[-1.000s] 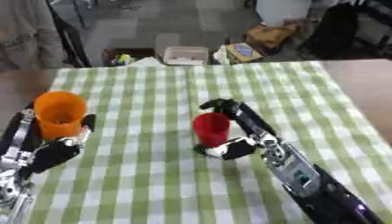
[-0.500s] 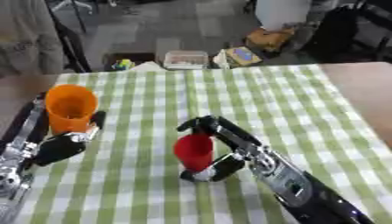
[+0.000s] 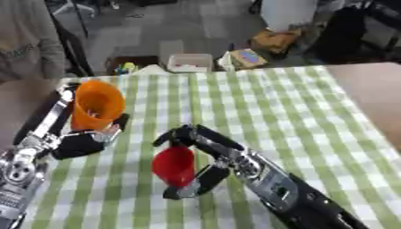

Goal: Pour the contents of one cup into another cup.

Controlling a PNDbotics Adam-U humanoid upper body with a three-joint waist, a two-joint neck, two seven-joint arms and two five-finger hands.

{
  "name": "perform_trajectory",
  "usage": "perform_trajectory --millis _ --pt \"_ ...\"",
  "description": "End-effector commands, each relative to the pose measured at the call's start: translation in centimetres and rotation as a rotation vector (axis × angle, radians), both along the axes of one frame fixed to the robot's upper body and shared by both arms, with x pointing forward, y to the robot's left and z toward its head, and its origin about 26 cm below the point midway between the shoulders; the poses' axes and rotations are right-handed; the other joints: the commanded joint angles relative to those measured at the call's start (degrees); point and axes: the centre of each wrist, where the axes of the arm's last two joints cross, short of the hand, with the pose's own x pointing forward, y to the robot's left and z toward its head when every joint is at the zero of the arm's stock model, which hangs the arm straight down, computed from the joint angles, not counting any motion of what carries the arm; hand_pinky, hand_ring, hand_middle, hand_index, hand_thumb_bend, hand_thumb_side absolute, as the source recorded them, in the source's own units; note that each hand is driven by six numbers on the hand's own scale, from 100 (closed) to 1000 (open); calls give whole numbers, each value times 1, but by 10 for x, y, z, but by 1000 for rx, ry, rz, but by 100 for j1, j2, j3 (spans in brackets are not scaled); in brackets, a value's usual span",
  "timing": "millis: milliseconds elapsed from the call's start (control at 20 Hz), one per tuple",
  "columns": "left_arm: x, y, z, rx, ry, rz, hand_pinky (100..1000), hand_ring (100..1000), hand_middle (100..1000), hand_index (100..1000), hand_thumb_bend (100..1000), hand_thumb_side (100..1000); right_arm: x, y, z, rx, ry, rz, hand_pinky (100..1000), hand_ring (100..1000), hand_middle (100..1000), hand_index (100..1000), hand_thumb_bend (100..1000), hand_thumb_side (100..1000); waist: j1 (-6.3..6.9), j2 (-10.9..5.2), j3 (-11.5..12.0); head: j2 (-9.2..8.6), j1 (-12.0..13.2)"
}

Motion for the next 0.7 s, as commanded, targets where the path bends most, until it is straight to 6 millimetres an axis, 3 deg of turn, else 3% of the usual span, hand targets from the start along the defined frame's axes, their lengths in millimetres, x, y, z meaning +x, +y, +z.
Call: perform_trajectory --millis 50,700 --pt "2 -3 10 55 -48 -3 457 402 250 549 245 178 1 9 10 18 -18 30 367 378 239 790 272 100 -11 -105 1 -58 -8" --pt "11 -29 19 270 -191 -25 469 384 236 544 270 148 -2 27 10 9 -12 96 369 380 239 791 263 100 -42 -129 1 -137 5"
